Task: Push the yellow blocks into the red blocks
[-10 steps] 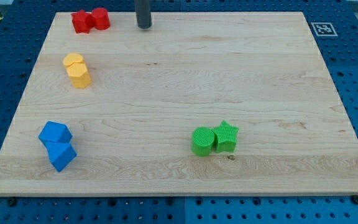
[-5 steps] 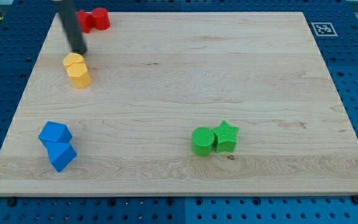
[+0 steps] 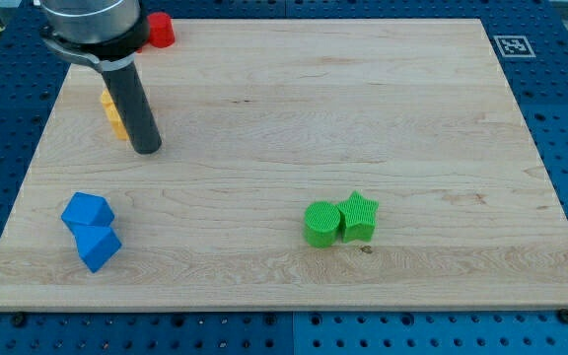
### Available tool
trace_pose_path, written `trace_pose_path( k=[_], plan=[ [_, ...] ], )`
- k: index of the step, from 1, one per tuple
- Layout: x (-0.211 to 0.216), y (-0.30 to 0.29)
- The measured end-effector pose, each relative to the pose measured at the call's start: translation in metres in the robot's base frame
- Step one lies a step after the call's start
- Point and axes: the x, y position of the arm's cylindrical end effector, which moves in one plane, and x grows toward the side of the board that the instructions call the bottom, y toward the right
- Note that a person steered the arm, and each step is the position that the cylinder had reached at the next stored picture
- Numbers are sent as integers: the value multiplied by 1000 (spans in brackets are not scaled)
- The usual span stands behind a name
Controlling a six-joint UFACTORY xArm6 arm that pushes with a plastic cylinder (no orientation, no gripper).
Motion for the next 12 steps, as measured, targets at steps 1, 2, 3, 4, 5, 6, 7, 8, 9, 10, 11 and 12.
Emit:
trace_pose_path(
  k=[1, 2, 3, 4, 5, 6, 7, 8, 9, 10, 11, 12],
  plan=[
    [-18, -46],
    [-47, -100],
    [-76, -121],
    [-71, -115],
    [-69, -117],
    [-81, -93],
    [-95, -77],
    [-96, -77],
    [-80, -77],
    [-108, -77],
    [-134, -70],
    [-144, -69]
  ],
)
